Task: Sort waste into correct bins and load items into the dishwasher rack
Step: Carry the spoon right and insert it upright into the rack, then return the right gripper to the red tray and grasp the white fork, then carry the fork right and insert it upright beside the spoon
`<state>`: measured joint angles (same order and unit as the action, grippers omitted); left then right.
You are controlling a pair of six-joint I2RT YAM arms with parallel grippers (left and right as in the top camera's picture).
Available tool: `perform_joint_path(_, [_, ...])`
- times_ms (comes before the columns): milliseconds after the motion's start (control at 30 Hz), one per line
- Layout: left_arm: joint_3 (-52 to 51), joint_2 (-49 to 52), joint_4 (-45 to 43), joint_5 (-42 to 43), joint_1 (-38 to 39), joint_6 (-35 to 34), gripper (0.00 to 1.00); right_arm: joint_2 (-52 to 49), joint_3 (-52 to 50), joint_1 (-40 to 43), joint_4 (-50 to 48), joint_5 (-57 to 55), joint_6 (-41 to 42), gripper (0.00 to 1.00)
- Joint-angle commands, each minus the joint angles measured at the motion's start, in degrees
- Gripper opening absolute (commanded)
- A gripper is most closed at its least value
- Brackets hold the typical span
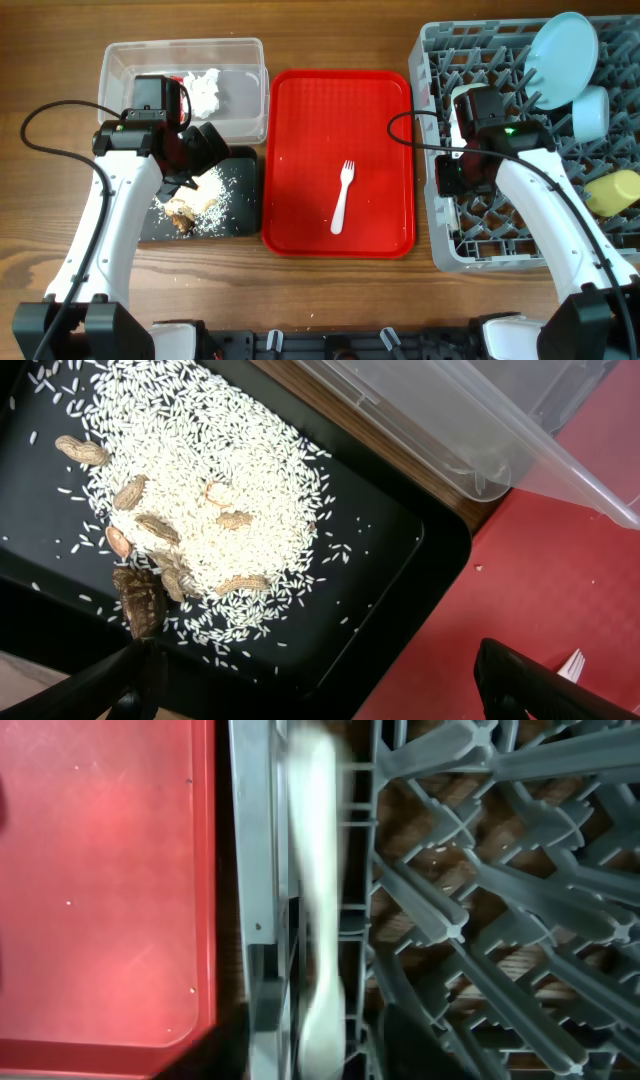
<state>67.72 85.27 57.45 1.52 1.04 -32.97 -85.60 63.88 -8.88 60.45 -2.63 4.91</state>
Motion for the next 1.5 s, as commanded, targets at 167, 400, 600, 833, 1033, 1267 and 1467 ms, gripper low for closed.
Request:
perform_joint_path(167, [0.22, -0.85, 0.02, -0.72, -0.24, -0.72, 1.0, -0.02, 9.14, 0.07, -0.31, 5.9, 1.68, 0.51])
perform_joint_path(400, [0.22, -0.85, 0.0, -0.72, -0.24, -0.74, 1.0, -2.34, 9.55, -8.37, -8.66, 15.78, 8.5, 0.59])
perform_joint_path(600, [0.22, -0.83, 0.0, -0.72, -0.24, -0.74, 1.0, -11.78, 9.55, -18.23, -11.58, 11.76, 19.85, 0.6])
perform_joint_path(833, [0.22, -0.83, 0.02, -0.72, -0.24, -0.74, 1.0, -24.3, 9.55, -23.17, -17.9, 3.96, 32.37, 0.6])
perform_joint_path(1033, [0.22, -0.85, 0.02, -0.72, -0.24, -0.72, 1.0, -30.12, 9.57, -23.41, -21.03, 1.11, 35.74, 0.51])
perform_joint_path(1267, [0.22, -0.83, 0.02, -0.72, -0.24, -0.72, 1.0, -30.23, 9.57, -23.26, -17.84, -0.98, 35.58, 0.29])
perform_joint_path(1467, [0.22, -0.85, 0.02, -0.72, -0.24, -0.72, 1.0, -29.99, 10.51, -22.86, -17.14, -1.01, 34.01, 0.25])
